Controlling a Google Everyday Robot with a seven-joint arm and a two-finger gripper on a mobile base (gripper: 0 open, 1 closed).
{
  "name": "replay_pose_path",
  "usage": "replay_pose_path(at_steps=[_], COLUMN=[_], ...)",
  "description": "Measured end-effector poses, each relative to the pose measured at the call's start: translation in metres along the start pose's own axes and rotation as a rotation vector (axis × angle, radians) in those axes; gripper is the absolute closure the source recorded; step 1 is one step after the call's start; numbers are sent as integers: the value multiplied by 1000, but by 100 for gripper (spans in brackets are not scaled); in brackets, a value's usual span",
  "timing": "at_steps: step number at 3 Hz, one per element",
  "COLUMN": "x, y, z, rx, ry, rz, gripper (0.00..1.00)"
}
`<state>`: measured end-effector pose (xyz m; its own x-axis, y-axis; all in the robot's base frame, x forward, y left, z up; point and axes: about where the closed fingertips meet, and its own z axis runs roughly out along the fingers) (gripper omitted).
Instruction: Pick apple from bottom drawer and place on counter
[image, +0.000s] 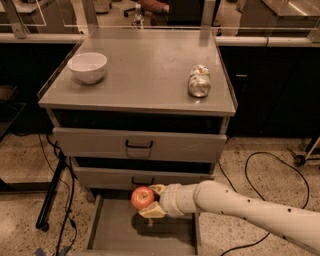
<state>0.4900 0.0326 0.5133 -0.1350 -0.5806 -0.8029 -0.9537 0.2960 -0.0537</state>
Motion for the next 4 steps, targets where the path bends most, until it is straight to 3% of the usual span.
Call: replay_pose_path(at_steps=[1, 2, 3, 4], x=[-31, -71, -71, -98], y=[-11, -21, -21, -26], z=[-24, -57, -56, -69], rx=[30, 82, 80, 94], ry=[-5, 39, 37, 16], rz=[-39, -113, -112, -148], gripper=[100, 100, 100, 100])
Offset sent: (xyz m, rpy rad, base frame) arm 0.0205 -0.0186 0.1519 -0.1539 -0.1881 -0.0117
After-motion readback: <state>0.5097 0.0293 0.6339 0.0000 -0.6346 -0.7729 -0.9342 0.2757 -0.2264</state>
